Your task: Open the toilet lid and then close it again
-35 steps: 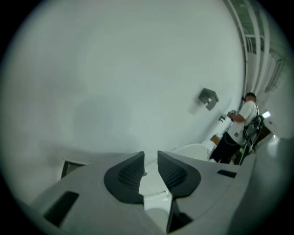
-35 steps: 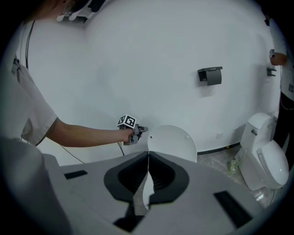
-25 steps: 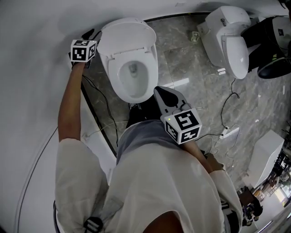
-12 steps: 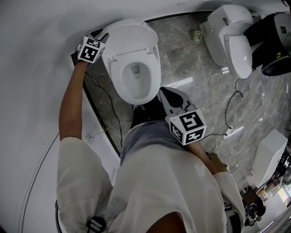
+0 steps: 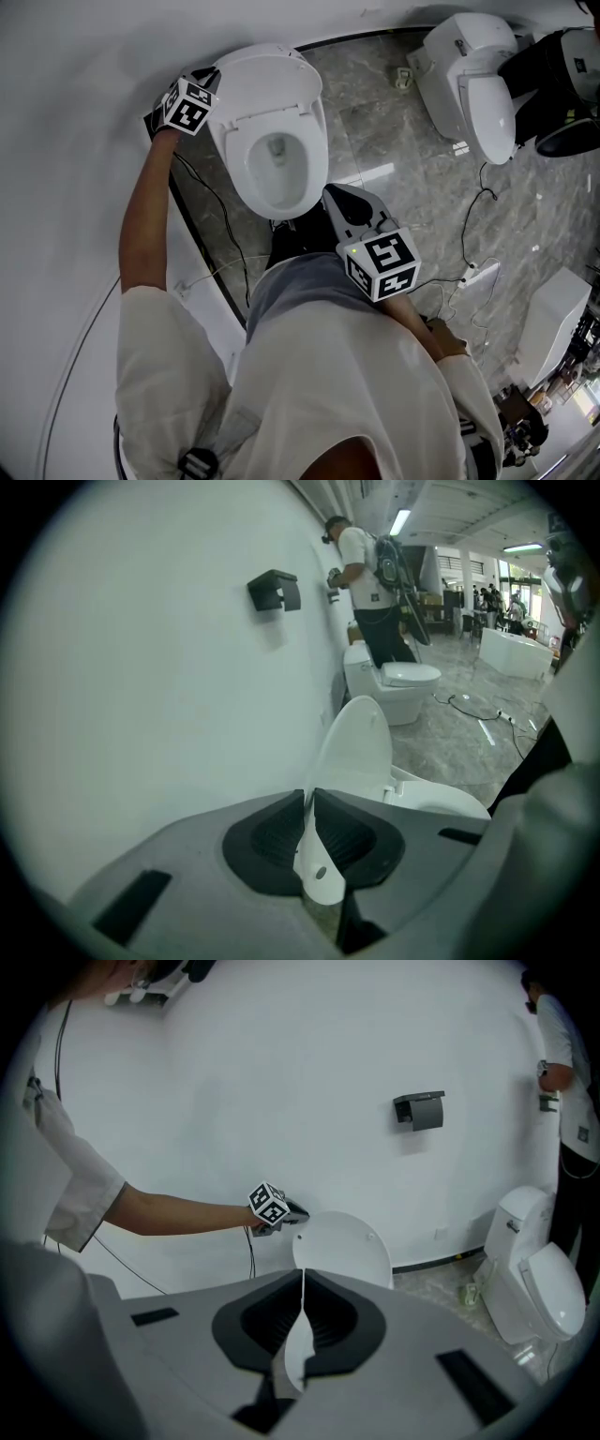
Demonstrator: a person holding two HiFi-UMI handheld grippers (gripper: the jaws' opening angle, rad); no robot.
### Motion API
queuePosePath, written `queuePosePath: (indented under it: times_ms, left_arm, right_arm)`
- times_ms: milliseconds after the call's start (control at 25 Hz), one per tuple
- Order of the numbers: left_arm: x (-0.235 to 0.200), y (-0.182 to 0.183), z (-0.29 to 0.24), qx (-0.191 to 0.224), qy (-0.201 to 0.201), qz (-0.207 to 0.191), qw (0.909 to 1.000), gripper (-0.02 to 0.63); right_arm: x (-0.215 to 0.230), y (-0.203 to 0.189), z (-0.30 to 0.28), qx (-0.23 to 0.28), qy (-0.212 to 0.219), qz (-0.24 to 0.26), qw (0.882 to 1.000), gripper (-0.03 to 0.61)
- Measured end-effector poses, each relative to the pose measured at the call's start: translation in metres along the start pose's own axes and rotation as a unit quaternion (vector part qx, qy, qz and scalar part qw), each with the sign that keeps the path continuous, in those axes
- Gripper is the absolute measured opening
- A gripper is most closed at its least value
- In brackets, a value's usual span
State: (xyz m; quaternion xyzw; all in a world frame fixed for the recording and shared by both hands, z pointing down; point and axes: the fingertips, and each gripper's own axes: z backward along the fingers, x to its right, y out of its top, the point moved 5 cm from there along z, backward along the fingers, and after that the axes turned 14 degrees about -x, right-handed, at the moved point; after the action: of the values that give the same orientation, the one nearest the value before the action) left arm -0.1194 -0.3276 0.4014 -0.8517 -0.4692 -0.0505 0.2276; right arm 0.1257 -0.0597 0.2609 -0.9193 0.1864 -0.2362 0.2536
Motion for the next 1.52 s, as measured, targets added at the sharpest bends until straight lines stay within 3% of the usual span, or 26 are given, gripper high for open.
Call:
queuePosePath:
  times_ms: [440,1520]
  left_arm:
    - [0.01,-0.005,0.01,0.006,-0.011,0.007,0.9999,0.032]
    - [0.05,-0.018,0.038,0.023,-0.009,0.081,0.9964,0.033]
  right_arm:
    - [-0.01,-0.006,0.005,0.004,-0.002,0.002,1.0,0.012]
    - [-0.034,-0.027,0.012,0.004,0.007,0.006,1.0,0.012]
